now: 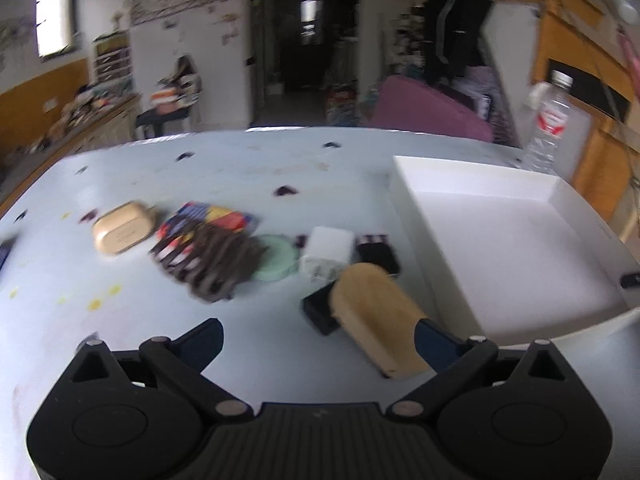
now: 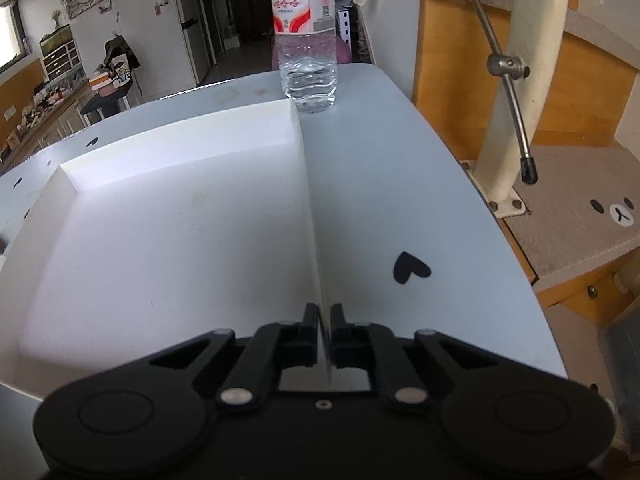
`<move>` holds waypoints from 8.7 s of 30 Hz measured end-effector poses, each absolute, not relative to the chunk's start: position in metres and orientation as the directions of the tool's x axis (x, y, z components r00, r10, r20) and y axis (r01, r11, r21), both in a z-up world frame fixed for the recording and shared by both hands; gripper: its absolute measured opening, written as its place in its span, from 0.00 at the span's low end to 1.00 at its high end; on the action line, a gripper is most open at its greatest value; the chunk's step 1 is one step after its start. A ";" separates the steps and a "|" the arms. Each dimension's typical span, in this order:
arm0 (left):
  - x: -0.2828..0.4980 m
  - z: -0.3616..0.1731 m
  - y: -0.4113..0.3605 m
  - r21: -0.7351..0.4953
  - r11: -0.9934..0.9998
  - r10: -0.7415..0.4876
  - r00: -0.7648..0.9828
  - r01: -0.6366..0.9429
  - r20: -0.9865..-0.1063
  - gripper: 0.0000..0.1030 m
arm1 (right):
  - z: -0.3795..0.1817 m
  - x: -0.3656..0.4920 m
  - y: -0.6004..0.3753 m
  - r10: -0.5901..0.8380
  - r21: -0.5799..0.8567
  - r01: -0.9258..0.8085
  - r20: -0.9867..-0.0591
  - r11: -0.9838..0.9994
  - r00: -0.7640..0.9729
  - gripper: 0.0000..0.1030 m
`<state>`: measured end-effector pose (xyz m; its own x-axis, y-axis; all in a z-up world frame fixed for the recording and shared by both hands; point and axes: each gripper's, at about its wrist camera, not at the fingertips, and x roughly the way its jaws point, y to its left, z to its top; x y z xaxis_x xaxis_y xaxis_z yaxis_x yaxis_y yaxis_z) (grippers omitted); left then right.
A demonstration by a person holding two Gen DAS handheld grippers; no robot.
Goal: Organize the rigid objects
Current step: 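Grasp the wooden oval block with the left gripper and lift it, then carry the wooden block into the white tray and open the left gripper, then grasp the black charger with the left gripper, then place the black charger in the tray beside the wooden block, release, then grasp the white charger plug with the left gripper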
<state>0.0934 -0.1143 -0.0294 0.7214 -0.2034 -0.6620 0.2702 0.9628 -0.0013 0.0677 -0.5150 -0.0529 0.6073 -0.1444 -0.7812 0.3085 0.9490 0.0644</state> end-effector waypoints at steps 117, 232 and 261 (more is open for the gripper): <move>0.143 -0.008 -0.233 0.000 0.837 -0.385 0.589 0.546 -0.710 1.00 | -0.061 0.079 -0.522 -0.089 0.041 0.216 -0.826 0.976 0.557 0.05; 0.122 -0.025 -0.326 -0.188 0.684 -0.588 0.380 0.705 -0.714 0.95 | -0.061 0.077 -0.523 -0.083 0.052 0.217 -0.818 0.975 0.569 0.04; 0.139 -0.046 -0.099 -0.093 0.953 -0.274 0.690 0.287 -0.670 0.86 | -0.061 0.075 -0.517 -0.115 0.031 0.236 -0.807 0.971 0.579 0.05</move>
<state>0.1388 -0.0988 -0.0462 0.6904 -0.2736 -0.6697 0.2873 0.9533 -0.0932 0.0749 -0.5173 -0.0611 0.5792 -0.1149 -0.8070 0.2358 0.9713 0.0310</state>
